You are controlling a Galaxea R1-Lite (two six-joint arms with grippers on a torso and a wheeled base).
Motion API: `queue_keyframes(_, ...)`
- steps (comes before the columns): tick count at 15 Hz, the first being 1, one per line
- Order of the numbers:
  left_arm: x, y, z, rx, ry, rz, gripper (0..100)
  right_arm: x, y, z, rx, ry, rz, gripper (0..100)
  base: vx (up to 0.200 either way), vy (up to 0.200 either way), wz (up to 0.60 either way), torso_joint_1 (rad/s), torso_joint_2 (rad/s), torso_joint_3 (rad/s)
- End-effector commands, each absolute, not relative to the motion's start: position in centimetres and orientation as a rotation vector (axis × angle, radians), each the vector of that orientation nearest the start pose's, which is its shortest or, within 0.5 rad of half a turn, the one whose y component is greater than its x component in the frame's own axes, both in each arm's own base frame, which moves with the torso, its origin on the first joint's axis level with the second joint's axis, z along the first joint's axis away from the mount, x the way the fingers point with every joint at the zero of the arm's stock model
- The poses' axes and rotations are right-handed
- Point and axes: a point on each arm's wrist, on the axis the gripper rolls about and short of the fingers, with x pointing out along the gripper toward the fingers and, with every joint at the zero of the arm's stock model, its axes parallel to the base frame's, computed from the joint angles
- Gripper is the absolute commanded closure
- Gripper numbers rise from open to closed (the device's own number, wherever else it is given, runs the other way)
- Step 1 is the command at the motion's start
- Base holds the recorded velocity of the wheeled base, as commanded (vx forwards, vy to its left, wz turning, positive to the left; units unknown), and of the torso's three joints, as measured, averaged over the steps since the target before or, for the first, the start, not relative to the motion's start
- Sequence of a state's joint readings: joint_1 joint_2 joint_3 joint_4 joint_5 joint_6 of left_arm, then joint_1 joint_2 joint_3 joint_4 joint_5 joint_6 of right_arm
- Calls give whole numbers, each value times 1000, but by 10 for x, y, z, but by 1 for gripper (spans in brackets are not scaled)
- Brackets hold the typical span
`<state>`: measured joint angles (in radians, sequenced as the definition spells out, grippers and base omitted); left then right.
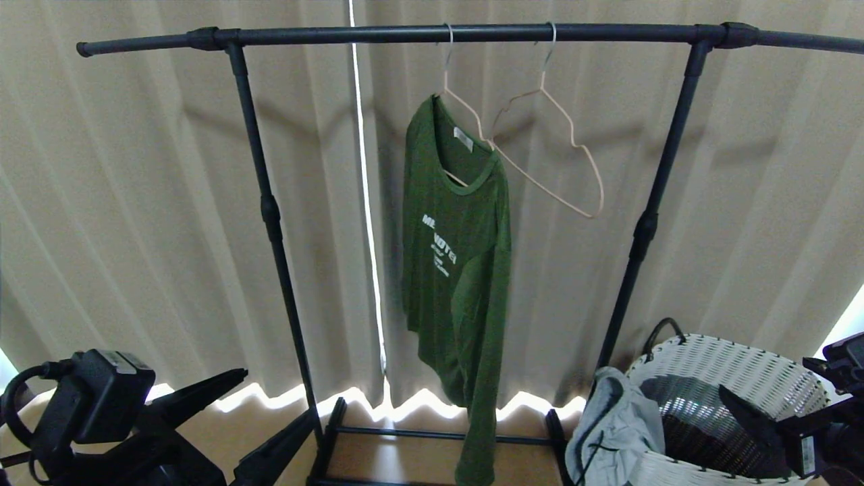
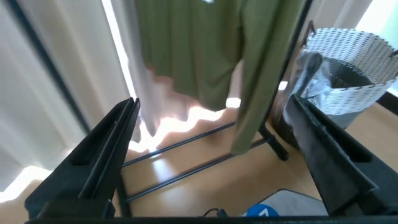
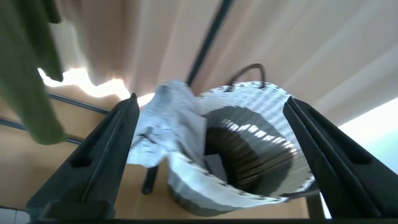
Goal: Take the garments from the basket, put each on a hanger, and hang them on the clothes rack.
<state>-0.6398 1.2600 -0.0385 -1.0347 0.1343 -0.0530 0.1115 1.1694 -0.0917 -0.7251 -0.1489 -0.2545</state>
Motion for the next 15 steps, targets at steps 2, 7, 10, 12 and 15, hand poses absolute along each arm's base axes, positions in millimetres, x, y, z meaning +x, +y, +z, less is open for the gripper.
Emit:
queue_keyframes(2, 113, -80, 129, 18, 186, -498, 0, 127, 11, 122, -298, 354, 10, 0, 0, -100, 0, 4, 1, 1)
queue_keyframes(7, 113, -80, 129, 27, 180, -498, 0, 127, 12, 120, -299, 363, 27, 0, 0, 0, 0, 0, 0, 0)
queue_keyframes(10, 115, -82, 128, 34, 186, -500, 0, 127, 16, 119, -312, 364, 59, 0, 0, 0, 0, 0, 0, 0)
queue_keyframes(12, 122, -87, 131, 24, 186, -499, 0, 127, 18, 120, -315, 361, 72, 0, 200, 0, 0, -2, 2, 0)
queue_keyframes(15, 121, -87, 130, 24, 195, -503, 0, 127, 19, 119, -316, 361, 80, 0, 200, 0, 0, 6, 6, 2)
